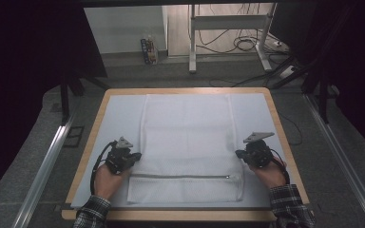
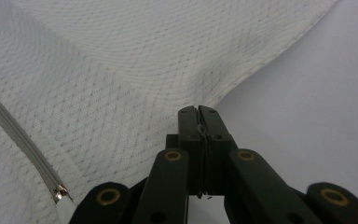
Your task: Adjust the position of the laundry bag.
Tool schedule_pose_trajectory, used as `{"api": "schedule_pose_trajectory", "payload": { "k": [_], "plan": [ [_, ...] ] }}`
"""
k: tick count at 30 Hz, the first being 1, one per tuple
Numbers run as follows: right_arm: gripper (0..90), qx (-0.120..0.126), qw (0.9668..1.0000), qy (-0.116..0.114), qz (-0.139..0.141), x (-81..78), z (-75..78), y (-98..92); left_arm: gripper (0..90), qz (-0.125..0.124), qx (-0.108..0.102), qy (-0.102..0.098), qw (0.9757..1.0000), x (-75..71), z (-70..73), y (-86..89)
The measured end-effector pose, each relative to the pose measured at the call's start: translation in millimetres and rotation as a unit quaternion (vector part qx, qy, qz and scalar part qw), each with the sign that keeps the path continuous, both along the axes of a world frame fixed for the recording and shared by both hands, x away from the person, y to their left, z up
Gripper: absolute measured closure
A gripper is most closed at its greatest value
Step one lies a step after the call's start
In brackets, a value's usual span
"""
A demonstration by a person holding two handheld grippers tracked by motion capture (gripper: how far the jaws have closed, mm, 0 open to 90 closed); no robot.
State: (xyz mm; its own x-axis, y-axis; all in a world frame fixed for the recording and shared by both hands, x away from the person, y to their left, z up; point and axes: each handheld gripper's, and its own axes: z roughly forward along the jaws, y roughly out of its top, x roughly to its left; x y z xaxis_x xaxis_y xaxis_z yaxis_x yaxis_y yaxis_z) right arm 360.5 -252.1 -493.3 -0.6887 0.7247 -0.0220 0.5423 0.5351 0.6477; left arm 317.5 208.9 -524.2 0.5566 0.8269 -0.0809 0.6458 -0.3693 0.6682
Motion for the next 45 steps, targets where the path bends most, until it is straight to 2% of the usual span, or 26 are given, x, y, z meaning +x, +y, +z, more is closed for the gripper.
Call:
{"api": "schedule_pose_trajectory", "payload": {
  "k": [9,12,14,20,25,29,35,38,39,41,42,45],
  "plan": [
    [87.6,-0.016,0.9998,-0.003,0.007,-16.0,0.8,-6.9,88.0,-0.014,0.026,0.0,0.9995,-13.2,3.4,-13.0],
    [87.6,-0.014,0.9999,-0.004,0.007,-19.4,1.3,-10.2,87.6,-0.016,0.024,0.005,0.9996,-18.0,3.2,-13.7],
    [87.6,-0.014,0.9999,-0.002,0.007,-22.4,1.2,-11.6,87.0,-0.014,0.029,0.008,0.9994,-21.3,2.7,-14.1],
    [87.1,-0.028,0.9995,-0.001,0.015,-25.3,-2.9,-9.8,84.0,-0.011,0.033,0.02,0.9992,-19.2,-2.0,-13.0],
    [85.1,-0.031,0.9994,-0.004,0.015,-25.9,-3.4,-9.3,80.3,-0.009,0.039,0.011,0.9992,-20.0,-1.0,-12.7],
    [79.9,-0.03,0.9994,-0.007,0.015,-26.6,-3.3,-10.0,74.4,-0.003,0.039,0.005,0.9992,-20.1,-0.5,-10.6],
    [67.3,-0.025,0.9995,-0.018,0.009,-28.6,-2.5,-12.3,62.5,0.004,0.038,-0.006,0.9992,-21.0,0.9,-10.9],
    [62.1,-0.023,0.9995,-0.021,0.009,-29.0,-2.4,-13.3,51.2,0.004,0.04,-0.015,0.9991,-21.0,0.8,-11.0],
    [58.1,-0.022,0.9994,-0.024,0.008,-29.2,-2.4,-14.1,51.2,0.005,0.04,-0.021,0.999,-21.3,0.6,-10.8],
    [52.7,-0.022,0.9994,-0.024,0.009,-29.1,-2.6,-15.2,43.7,0.009,0.038,-0.026,0.9989,-21.0,0.7,-9.8],
    [49.7,-0.021,0.9994,-0.026,0.007,-29.0,-2.9,-15.6,39.7,0.011,0.031,-0.031,0.999,-21.0,0.9,-9.1],
    [37.1,-0.017,0.9994,-0.029,0.003,-28.1,-3.9,-17.1,19.0,0.009,0.003,-0.037,0.9993,-20.5,2.8,-7.2]
  ]
}}
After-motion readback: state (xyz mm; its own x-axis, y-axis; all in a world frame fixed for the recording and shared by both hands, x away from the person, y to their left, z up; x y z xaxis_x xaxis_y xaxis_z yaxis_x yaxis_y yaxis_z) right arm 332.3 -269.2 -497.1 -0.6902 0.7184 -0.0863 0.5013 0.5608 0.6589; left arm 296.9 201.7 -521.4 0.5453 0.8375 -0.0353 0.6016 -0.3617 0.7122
